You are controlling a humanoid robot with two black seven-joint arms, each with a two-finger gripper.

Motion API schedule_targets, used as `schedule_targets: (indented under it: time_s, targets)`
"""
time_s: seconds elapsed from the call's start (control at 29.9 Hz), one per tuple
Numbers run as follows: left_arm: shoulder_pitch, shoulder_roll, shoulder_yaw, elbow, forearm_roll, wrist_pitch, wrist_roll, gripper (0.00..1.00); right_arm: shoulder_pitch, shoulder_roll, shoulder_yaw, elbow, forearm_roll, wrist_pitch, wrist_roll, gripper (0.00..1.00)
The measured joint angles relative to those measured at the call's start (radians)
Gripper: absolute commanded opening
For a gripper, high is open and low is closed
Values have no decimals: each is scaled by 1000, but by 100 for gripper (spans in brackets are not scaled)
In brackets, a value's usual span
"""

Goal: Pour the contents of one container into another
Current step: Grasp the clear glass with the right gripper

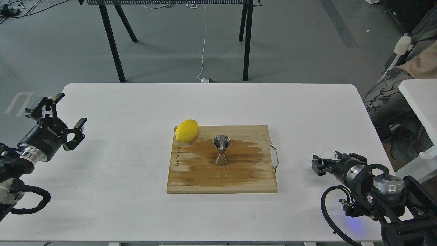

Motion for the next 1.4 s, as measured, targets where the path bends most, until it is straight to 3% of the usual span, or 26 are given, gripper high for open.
schedule_targets:
  time_s: [0.53,1.07,1.4]
  targets:
    - [0,-1,0,11,0,0,0,99,0,5,-7,-7,0,0,3,69]
    - [1,-2,0,14,1,0,0,99,-10,5,-17,-9,0,44,3,43]
    - [1,-2,0,14,0,0,0,99,-11,5,-17,-3,0,74,3,39]
